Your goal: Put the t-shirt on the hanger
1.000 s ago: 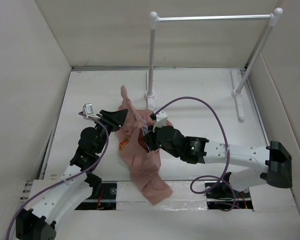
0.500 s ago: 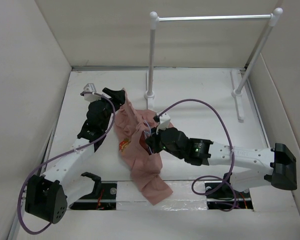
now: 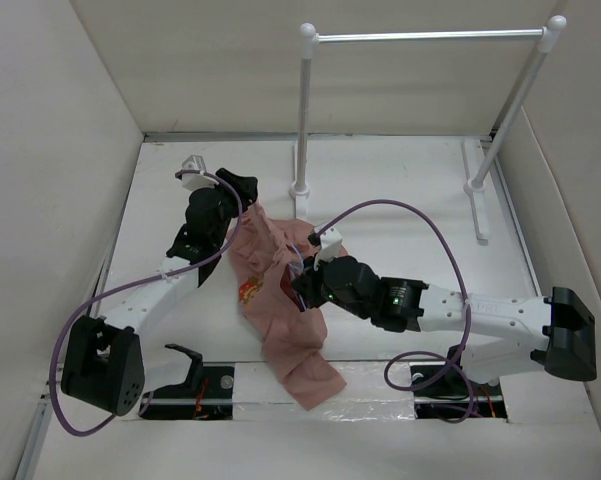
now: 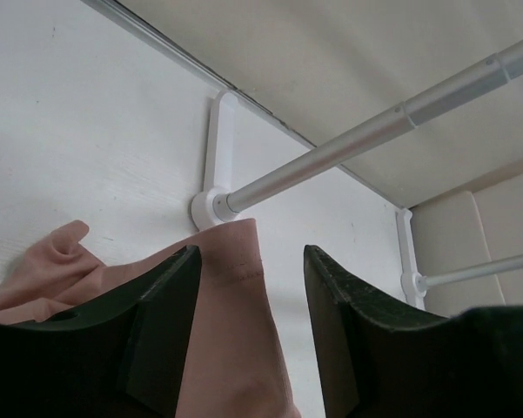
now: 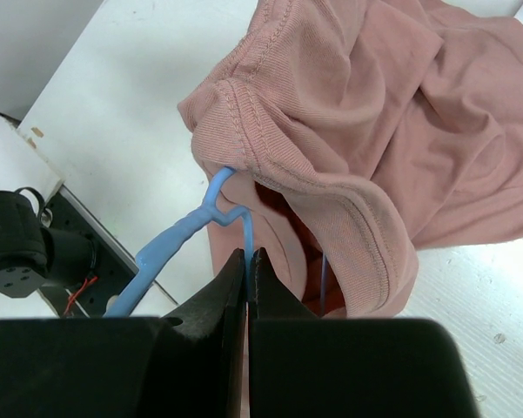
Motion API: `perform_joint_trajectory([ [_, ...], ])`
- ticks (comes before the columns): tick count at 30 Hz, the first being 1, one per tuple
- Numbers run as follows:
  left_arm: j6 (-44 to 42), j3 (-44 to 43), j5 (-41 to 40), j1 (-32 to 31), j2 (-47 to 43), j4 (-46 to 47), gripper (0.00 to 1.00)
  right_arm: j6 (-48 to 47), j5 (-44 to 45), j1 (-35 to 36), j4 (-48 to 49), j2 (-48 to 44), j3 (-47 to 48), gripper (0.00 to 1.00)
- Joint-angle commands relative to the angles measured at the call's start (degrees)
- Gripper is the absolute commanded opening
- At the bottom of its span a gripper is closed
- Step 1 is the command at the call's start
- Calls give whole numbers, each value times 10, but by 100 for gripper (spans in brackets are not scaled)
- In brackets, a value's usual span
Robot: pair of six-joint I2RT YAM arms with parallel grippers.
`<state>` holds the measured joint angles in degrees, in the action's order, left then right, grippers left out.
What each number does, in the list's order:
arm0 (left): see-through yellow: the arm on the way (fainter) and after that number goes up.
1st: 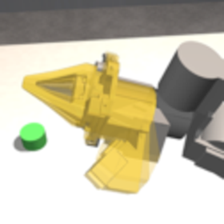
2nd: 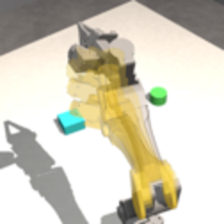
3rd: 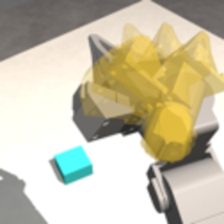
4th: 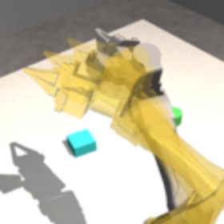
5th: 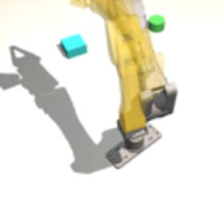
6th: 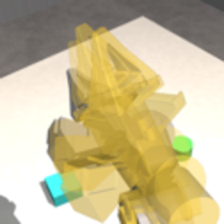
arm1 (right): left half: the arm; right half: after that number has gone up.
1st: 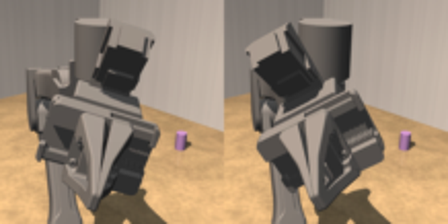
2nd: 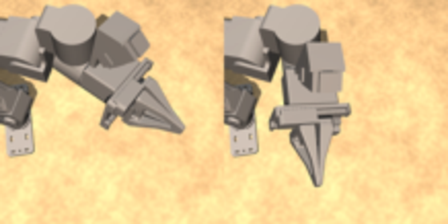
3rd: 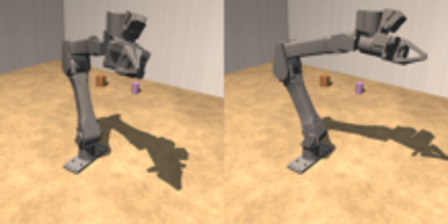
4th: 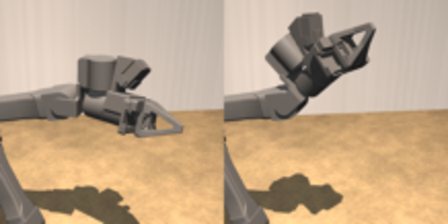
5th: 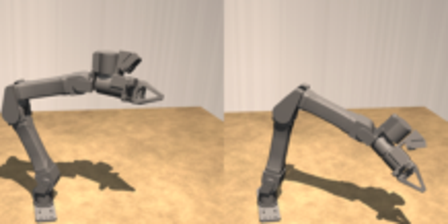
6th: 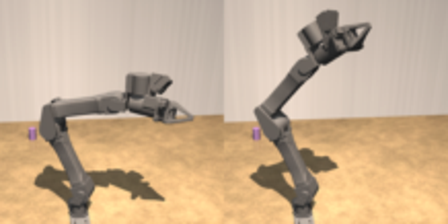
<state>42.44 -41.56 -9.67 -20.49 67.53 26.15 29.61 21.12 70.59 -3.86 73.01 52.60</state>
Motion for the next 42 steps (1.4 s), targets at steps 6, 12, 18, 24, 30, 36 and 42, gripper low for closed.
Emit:
perform_joint_trajectory([
  [6, -12, -26, -12, 5, 17, 43, 24, -8, -7, 1, 32, -10, 9, 0],
  [12, -10, -32, -32, 5, 15, 40, 18, -4, -7, 1, 32, -10, 4, 0],
  [18, -11, -45, -39, 5, 13, 28, 23, -2, -12, 1, 30, -19, -8, 0],
  [24, -16, -58, -33, 5, 26, 22, 35, -1, -21, 6, 32, -37, -19, 0],
  [30, -25, -63, -25, 5, 43, 9, 34, -1, -13, 6, 32, -49, -26, 0],
  [36, -40, -51, -46, 5, 39, -6, 40, -4, -2, 6, 32, -49, -29, 0],
  [42, -39, -48, -33, 5, 46, 7, 23, -5, -9, 6, 32, -38, -22, 0],
])
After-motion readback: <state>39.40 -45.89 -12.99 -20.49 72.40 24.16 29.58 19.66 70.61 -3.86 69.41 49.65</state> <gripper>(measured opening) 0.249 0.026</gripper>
